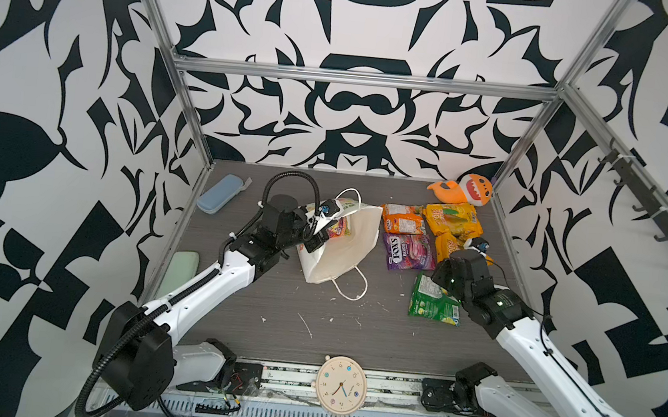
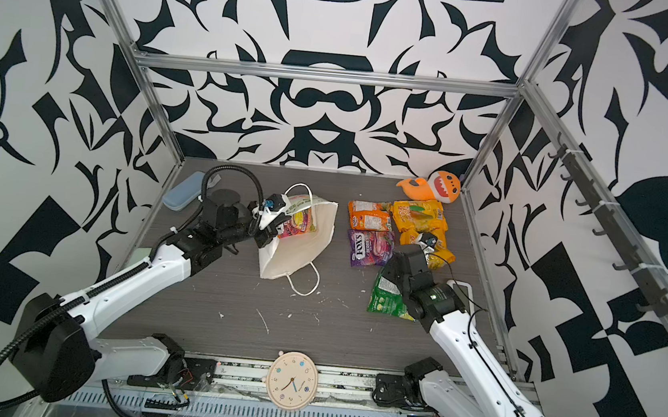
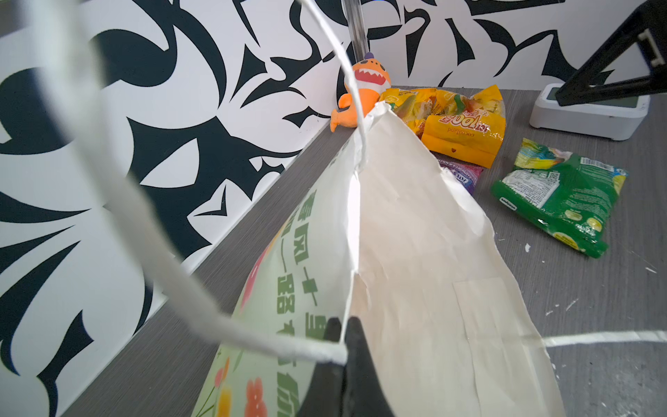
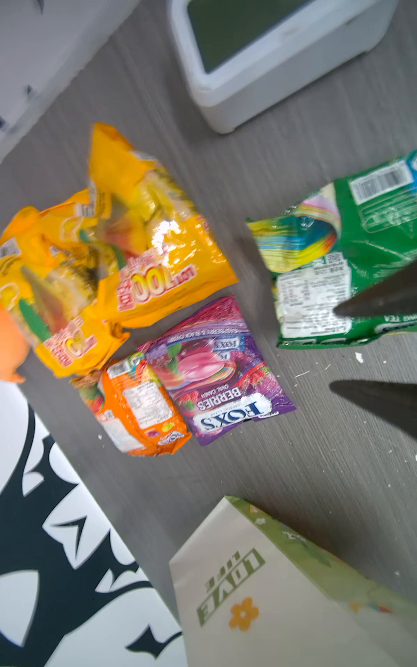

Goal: Take the snacks out of the paper bag
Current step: 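Lower the green packet onto the table beside the purple Fox's bag, then open the right gripper and release the green packet on the table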

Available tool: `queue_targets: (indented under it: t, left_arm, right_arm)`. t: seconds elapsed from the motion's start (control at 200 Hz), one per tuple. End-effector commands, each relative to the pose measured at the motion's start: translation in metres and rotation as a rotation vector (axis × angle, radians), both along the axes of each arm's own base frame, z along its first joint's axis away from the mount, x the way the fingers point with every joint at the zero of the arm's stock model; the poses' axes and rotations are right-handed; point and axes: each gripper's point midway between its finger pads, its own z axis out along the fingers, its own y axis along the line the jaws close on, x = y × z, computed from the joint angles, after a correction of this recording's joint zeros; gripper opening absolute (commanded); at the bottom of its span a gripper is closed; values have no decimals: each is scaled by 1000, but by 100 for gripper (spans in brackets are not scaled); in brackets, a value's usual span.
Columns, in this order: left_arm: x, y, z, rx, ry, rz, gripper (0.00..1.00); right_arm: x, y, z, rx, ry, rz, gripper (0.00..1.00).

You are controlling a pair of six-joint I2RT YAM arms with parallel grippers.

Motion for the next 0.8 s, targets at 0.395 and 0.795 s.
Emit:
queue_targets:
  t: [0.395, 0.795]
  left_arm:
    - [-3, 3, 9, -10, -13, 7, 0]
    - [0, -1, 8, -23, -5, 3, 0]
  right_arm:
    - [-11, 43, -99, -62, 432, 238, 19]
    - [-34, 55, -135, -207, 582, 329, 10]
